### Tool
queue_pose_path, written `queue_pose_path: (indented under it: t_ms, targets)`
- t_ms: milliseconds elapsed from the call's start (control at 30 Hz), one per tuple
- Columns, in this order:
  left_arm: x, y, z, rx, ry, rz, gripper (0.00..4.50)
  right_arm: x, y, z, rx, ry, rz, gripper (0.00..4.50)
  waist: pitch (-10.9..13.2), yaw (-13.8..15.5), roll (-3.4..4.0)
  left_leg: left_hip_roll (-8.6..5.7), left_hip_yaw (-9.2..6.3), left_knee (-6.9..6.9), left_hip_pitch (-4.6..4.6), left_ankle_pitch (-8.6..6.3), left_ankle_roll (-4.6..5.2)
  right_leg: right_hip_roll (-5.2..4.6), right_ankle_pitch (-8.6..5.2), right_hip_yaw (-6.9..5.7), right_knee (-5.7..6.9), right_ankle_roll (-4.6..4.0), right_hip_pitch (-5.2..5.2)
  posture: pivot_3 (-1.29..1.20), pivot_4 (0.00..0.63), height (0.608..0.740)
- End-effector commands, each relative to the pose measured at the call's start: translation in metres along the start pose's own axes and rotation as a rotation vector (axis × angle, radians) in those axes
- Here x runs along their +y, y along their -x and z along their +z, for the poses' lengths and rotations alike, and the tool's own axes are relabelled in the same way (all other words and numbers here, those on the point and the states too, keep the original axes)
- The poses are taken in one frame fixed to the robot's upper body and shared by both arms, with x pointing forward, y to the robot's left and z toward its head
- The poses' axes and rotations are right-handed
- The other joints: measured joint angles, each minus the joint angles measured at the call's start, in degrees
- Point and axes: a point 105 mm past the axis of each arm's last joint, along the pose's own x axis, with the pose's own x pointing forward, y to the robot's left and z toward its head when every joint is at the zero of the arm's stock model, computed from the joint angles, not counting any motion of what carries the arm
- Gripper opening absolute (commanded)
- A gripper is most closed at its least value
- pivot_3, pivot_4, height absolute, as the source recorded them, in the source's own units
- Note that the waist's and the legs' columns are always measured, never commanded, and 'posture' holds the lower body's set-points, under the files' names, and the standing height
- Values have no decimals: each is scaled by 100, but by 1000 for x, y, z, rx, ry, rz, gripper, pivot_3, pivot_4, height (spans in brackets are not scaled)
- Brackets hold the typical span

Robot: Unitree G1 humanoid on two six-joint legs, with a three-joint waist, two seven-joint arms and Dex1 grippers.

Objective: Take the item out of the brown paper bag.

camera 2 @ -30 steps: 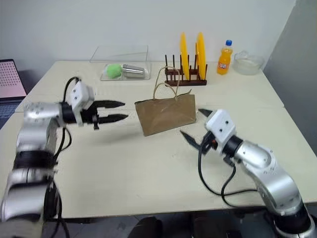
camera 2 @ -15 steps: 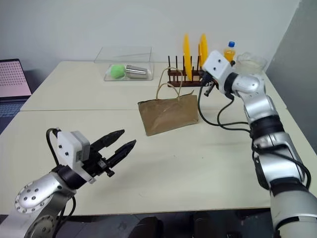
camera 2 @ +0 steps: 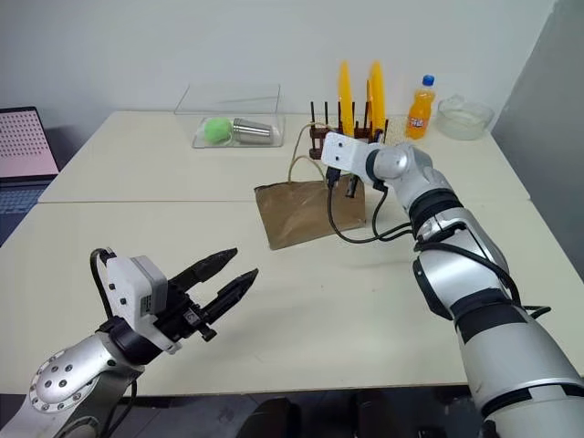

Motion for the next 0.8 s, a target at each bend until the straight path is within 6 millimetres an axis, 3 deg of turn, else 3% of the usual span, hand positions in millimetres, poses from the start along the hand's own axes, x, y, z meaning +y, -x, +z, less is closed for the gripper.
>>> queue_pose_path:
  t_ms: [33,167,333,533,667,800]
  targets:
    - [-10,-1,9,-36,-40,-50,2381,5,5,5,-48,66,81,32,0,-1,0,0,0,-1,1,0,0,0,0,0,0,0,0,0,150,740]
    - [-8,1,6,-15,-48,-68,2381,21,19,1,-120,142,238,32,1,-2,1,0,-1,-1,2,0,1,1,0,-2,0,0,0,0,150,740]
    - [-6,9,-9,46,-72,-109,2381,42,51,0,-270,255,453,32,3,-3,5,0,-2,-3,3,-1,2,1,-1,-3,-3,1,2,0,150,740]
    - [-4,14,-19,81,-112,-165,2381,63,74,6,-380,329,524,32,9,-3,15,4,-1,-3,6,-1,2,1,-2,-3,-2,-1,3,0,150,740]
    - [5,12,-19,83,-153,-201,2381,54,90,15,-413,320,455,32,19,10,32,4,-2,-3,5,-1,2,1,-5,-5,0,-5,2,0,150,740]
    - [13,2,-14,78,-208,-268,2381,41,121,35,-500,143,356,32,20,51,34,4,-10,-3,-1,-1,2,1,-5,-12,-2,-5,1,0,150,740]
